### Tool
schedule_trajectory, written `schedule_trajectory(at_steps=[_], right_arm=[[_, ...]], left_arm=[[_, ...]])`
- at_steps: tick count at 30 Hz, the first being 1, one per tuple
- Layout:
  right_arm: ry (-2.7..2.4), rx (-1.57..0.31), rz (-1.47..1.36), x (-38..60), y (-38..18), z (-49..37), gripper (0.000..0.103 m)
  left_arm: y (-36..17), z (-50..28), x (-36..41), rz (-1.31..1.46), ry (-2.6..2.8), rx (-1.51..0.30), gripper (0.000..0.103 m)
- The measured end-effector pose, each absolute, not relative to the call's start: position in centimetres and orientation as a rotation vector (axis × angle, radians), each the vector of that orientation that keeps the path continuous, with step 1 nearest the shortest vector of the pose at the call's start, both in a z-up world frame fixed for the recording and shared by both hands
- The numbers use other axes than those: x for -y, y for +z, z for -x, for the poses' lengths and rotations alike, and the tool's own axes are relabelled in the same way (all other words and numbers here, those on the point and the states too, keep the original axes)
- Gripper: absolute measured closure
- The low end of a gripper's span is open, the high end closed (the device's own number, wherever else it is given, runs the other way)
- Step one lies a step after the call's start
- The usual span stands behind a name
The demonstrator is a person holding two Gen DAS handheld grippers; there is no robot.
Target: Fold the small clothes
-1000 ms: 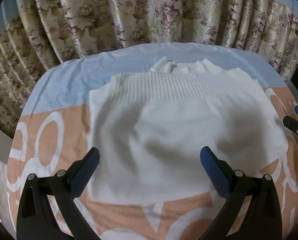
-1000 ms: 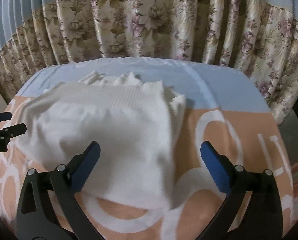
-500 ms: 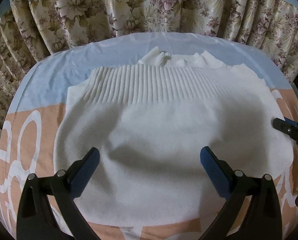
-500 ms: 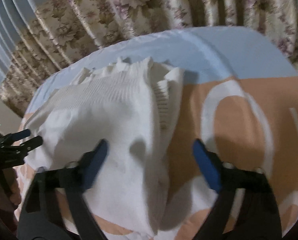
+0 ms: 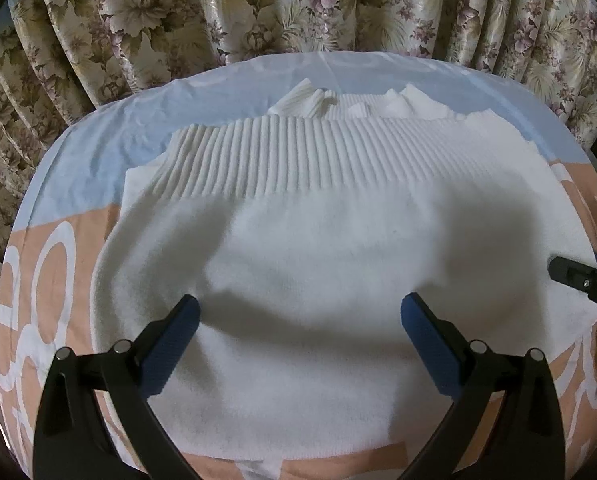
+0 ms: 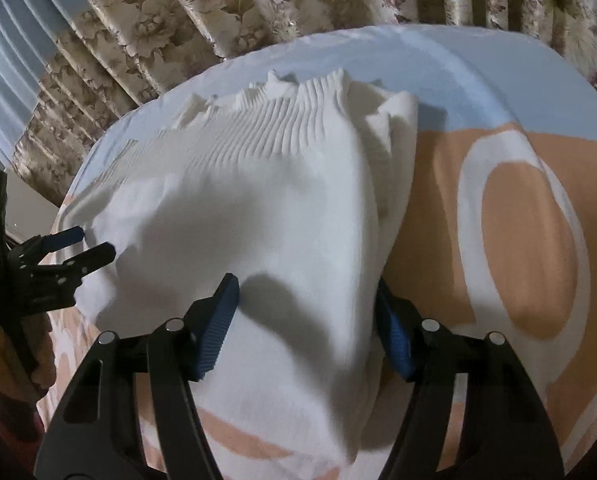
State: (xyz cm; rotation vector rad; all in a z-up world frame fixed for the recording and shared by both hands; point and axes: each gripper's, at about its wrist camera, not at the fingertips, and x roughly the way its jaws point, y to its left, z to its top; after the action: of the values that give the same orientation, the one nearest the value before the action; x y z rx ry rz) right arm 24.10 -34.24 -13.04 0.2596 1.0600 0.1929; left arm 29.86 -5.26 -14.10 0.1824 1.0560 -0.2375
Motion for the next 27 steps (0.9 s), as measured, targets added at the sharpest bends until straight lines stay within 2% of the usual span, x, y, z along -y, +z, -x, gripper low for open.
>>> schedule_trajectory(at_steps=[7, 10, 11, 12, 17, 27], right_arm=[[0.195, -1.052, -0.345, 34.9, -13.2, -26.0, 0.038], [0.174, -1.056, -0.332, 34.8, -13.0, -26.8, 0.051], [0.167, -1.059, -0.329, 34.8, -13.0, -26.8, 0.061], [0.164, -1.058, -0.334, 34.8, -12.9, -26.8, 0.066], [0.135, -1.035, -0.304, 34.1, -12.4, -26.2, 0.078], [0.068, -0.960, -0.125, 28.8, -9.7, -26.1, 0.082]], left_arm=[[-14.7, -30.5, 5.5, -0.190, -0.230, -1.064, 0.002], [-14.9, -30.7, 5.7, -0.200, -0.225, -1.062, 0.002], [-15.0, -30.7, 5.9, -0.204, -0.224, -1.059, 0.002], [-15.1, -30.7, 6.0, -0.209, -0.223, -1.057, 0.002], [-15.4, -30.7, 6.4, -0.236, -0.218, -1.046, 0.002], [-15.4, -30.9, 6.1, -0.218, -0.228, -1.047, 0.002]])
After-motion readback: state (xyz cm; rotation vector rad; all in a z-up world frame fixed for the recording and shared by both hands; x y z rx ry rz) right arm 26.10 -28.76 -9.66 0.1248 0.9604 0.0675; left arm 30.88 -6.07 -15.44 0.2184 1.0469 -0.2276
